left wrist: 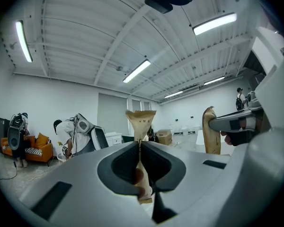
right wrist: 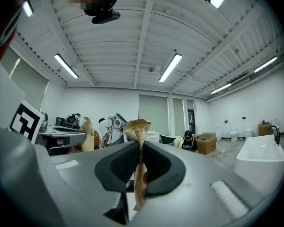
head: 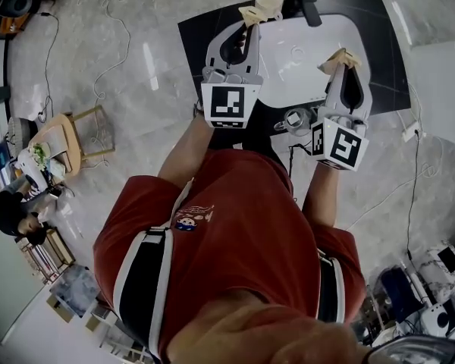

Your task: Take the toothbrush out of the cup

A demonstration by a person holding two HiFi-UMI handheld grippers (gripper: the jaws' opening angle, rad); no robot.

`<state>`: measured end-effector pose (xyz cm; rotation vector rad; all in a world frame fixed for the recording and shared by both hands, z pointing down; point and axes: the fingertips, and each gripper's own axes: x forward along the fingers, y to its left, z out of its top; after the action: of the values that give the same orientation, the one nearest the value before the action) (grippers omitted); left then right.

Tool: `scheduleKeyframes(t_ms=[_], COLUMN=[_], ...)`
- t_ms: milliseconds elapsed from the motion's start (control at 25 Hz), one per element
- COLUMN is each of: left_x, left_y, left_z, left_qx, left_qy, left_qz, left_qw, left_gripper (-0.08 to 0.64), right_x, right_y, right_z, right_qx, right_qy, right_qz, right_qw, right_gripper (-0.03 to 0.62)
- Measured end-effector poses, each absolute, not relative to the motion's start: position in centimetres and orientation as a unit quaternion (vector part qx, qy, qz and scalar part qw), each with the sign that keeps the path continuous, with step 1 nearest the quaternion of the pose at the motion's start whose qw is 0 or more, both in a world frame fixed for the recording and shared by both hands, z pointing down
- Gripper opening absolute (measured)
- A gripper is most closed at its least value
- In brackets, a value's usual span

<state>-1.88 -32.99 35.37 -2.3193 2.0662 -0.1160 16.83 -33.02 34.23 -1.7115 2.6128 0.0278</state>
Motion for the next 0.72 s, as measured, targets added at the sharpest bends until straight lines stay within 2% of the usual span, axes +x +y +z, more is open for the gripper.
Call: scheduleKeyframes(t_ms=[720], left_x=[-2.7], left_y=[-29.9], left_z=[35.3], left_qx=[-0.749], left_qy=[0.661], left_qz=[-0.01], left_qw=[0.036], left_gripper=[0.018], right_x=[18.8], right_y=[-31.2], right_z=[35.6], right_qx=[-0.574], right_qy=[0.819], right_qz=[0.025], right_qw=[0.011], right_gripper=[0.034])
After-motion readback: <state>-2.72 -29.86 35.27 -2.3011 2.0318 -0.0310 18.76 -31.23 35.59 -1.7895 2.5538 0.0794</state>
